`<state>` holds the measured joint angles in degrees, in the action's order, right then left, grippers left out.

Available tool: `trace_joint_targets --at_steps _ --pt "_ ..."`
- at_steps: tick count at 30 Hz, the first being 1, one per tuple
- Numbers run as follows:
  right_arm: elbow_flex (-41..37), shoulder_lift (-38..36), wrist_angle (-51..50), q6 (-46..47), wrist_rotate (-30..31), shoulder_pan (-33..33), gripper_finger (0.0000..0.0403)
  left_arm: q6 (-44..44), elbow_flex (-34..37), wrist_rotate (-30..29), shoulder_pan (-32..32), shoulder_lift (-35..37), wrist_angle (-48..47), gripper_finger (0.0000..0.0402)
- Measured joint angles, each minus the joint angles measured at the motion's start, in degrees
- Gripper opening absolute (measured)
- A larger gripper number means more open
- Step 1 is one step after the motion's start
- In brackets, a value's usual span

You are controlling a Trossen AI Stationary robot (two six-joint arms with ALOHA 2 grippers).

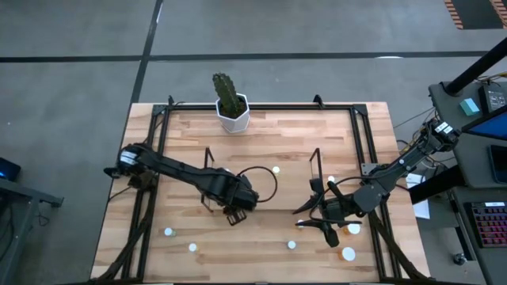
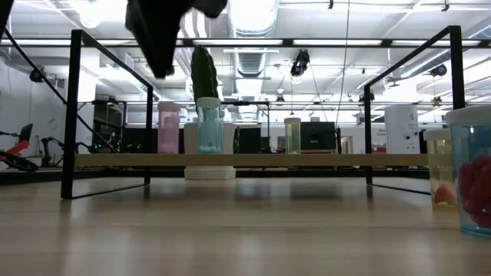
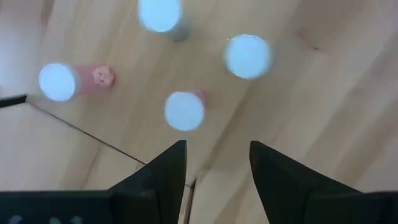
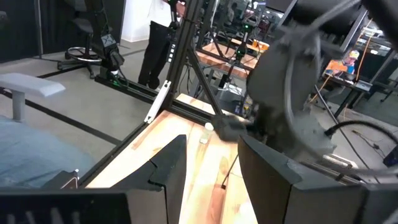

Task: Pick and place medicine bottles onto shelf by color
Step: Put the pink pill bottle on the shelf aligned with the other pink pill bottle

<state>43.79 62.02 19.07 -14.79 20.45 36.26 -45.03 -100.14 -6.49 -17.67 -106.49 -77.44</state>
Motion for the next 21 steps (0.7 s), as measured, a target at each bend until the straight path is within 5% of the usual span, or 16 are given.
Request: trace_joint_targets --at_steps 4,9,13,21 --pt "0.0 0.0 -0.03 -0.19 0.0 0.01 0.0134 8.18 -1.74 -3.35 -2.09 0.08 0.9 0.0119" --pt "0.0 0.0 -0.2 -0.41 0.0 0.01 0.0134 9.83 1.02 -9.75 -2.54 -0.19 1.49 0.0015" --pt "0.0 -0.02 -0.39 -0.87 0.01 0.01 0.0134 9.44 3.02 -14.61 -2.58 -0.2 2.54 0.001" --pt "0.0 -0.02 -0.44 -0.87 0.02 -0.01 0.0134 9.39 4.94 -14.85 -2.6 -0.22 4.96 0.0001"
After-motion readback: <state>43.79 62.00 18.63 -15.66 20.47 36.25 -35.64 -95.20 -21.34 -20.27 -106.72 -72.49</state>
